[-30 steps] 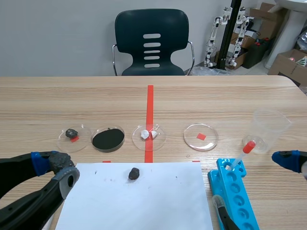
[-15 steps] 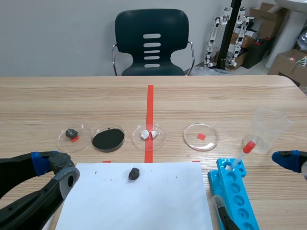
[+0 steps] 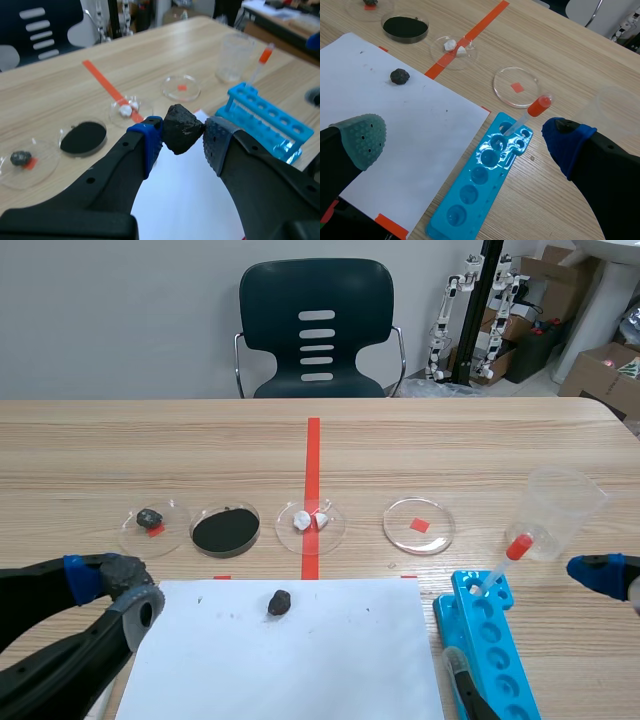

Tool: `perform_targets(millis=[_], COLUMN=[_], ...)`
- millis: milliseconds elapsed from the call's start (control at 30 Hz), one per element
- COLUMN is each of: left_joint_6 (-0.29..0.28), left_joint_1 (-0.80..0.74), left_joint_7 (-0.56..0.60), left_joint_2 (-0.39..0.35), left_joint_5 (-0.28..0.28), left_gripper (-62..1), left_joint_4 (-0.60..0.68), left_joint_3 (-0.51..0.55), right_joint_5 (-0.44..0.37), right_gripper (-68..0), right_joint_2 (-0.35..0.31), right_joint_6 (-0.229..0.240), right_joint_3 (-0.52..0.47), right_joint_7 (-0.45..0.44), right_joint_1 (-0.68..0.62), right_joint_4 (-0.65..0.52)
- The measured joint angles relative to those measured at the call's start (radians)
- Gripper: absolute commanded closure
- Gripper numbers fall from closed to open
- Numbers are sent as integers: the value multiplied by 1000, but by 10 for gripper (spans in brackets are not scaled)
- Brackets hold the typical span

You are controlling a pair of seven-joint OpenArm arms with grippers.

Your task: Lower the mineral onto the iron filings and hold still

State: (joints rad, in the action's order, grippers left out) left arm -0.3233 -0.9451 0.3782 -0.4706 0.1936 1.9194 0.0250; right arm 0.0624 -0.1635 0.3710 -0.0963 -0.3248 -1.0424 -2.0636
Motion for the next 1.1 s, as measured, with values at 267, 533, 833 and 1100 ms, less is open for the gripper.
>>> perform_targets(millis=[267, 533, 833, 1100], left_joint_6=[0, 35, 193, 425], left_joint_1=[126, 341, 625, 893], left_joint_7=[-369, -753, -1080, -1231], left_joint_2=[2, 73, 206, 216], left_joint_5=[106, 236, 253, 256], left_gripper=[-143, -143, -143, -143], left_joint_4=[0, 0, -33, -252], left_joint_3=[-1, -19, -31, -187], right_joint_5=[0, 0, 0, 0], right_gripper=[-679, -679, -679, -679], right_joint_2=[0, 0, 0, 0], right_joint_6=[0, 0, 0, 0], right_joint_3=[0, 0, 0, 0], right_joint_7=[0, 0, 0, 0], right_joint_1=[0, 0, 0, 0], right_joint_4=[0, 0, 0, 0])
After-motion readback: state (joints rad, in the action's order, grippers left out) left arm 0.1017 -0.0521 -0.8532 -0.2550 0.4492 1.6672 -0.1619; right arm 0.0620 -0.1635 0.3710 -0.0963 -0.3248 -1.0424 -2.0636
